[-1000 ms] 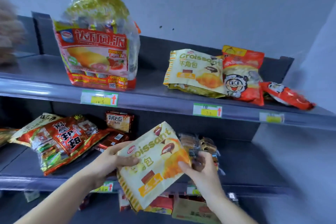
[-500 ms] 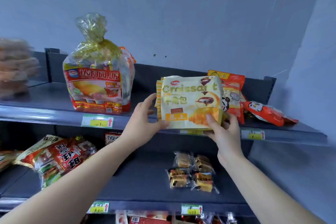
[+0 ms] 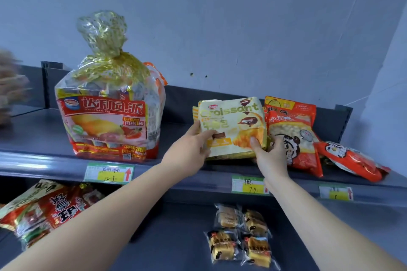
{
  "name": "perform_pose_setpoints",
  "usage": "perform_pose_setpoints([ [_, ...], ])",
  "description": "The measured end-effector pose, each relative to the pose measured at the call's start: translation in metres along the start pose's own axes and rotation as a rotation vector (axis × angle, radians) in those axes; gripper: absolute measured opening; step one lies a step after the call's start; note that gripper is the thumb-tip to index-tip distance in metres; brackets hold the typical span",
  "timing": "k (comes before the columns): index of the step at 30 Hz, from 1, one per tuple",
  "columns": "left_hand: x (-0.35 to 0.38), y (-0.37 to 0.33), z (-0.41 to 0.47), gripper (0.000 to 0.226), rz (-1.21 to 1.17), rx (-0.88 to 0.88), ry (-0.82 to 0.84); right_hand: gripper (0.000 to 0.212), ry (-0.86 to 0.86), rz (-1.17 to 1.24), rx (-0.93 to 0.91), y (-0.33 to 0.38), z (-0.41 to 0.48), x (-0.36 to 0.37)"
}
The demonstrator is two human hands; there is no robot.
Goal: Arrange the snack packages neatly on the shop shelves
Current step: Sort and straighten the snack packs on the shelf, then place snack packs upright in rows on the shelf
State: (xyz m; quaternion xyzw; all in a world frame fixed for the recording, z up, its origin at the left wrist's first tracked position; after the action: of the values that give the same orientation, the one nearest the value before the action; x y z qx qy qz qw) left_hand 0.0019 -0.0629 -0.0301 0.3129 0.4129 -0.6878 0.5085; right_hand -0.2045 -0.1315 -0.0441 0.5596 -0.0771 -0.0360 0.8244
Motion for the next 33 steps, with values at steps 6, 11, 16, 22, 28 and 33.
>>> perform_pose_setpoints([
  [6, 0.003, 0.024, 0.016, 0.05, 0.087, -0.058, -0.066, 0.053, 0.118, -0.653, -0.123, -0.006, 0.006, 0.016],
  [11, 0.01, 0.018, 0.007, 0.038, 0.089, -0.019, -0.088, 0.049, 0.158, -0.694, -0.104, -0.006, -0.002, 0.014],
  [16, 0.002, 0.012, -0.016, 0.037, 0.124, -0.015, -0.119, 0.058, 0.124, -0.65, -0.146, -0.004, -0.023, 0.005],
  [22, -0.009, 0.001, -0.074, 0.032, 0.172, 0.014, -0.216, 0.069, 0.045, -0.614, -0.323, 0.007, -0.068, -0.014],
  [28, 0.008, 0.01, -0.152, 0.022, 0.207, -0.053, -0.106, 0.039, 0.183, -0.545, -0.485, -0.003, -0.139, -0.02],
  [33, 0.031, 0.043, -0.215, 0.023, 0.372, -0.154, 0.072, 0.019, 0.403, -0.593, -0.605, -0.04, -0.196, -0.004],
])
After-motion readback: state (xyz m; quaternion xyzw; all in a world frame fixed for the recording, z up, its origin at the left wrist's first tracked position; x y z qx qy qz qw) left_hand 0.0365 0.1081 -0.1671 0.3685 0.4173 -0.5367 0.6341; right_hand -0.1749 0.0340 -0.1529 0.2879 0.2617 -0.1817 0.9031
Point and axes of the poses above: each hand's wrist, its own z-axis towards the middle knuckle, its own x-axis out of the palm, y = z × x, the point moved 4 cm from there along z, towards the middle knuckle, and after that the axes turned 13 degrees about z, right-handed, at the moved point
